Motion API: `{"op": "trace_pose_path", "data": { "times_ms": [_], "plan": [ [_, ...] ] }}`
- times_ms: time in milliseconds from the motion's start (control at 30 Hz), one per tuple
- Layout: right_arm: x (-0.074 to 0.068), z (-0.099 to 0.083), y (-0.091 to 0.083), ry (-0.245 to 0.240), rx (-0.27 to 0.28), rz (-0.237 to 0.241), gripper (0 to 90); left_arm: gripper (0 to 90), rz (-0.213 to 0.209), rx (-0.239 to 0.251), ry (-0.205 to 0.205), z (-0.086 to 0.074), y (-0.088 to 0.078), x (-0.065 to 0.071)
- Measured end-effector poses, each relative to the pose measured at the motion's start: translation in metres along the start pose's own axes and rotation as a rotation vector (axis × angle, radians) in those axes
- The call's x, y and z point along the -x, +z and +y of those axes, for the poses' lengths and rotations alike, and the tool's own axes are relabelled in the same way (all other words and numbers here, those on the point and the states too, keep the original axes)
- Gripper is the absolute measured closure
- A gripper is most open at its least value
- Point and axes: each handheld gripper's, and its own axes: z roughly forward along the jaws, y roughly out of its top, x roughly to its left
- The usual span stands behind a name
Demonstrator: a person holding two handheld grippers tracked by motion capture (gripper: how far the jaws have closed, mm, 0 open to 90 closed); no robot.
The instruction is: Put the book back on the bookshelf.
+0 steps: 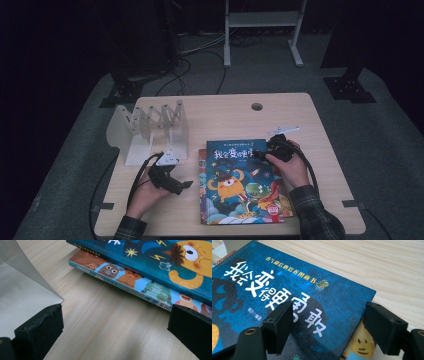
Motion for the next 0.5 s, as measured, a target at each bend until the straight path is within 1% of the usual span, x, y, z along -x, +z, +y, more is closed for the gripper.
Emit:
{"op": "trace_pose_path", "data": {
  "times_ms": [100,167,233,300,367,500],
  "plan": [
    [-0.002,0.002,0.002,-0.009,-0.002,0.007,23.5,0.0,-0.005,-0.004,-0.006,0.000,-0.001,-0.001],
    [-0.005,0.003,0.004,-0.020,-0.005,0.019,23.5,0.0,-0.004,0.002,-0.013,0.000,0.000,-0.001],
    [-0.006,0.004,0.006,-0.024,-0.006,0.024,23.5,0.0,-0.004,0.004,-0.013,0.000,0.000,-0.001],
    [-0.010,0.009,0.009,-0.043,-0.021,0.036,23.4,0.0,-0.004,0.009,-0.013,0.000,-0.001,-0.001],
    [-0.012,0.011,0.011,-0.049,-0.029,0.046,23.1,0.0,0.000,0.009,-0.013,0.000,-0.001,-0.001],
    [-0.015,0.014,0.014,-0.061,-0.032,0.055,22.9,0.0,0.000,0.013,-0.015,0.000,-0.001,-0.002]
  ]
}}
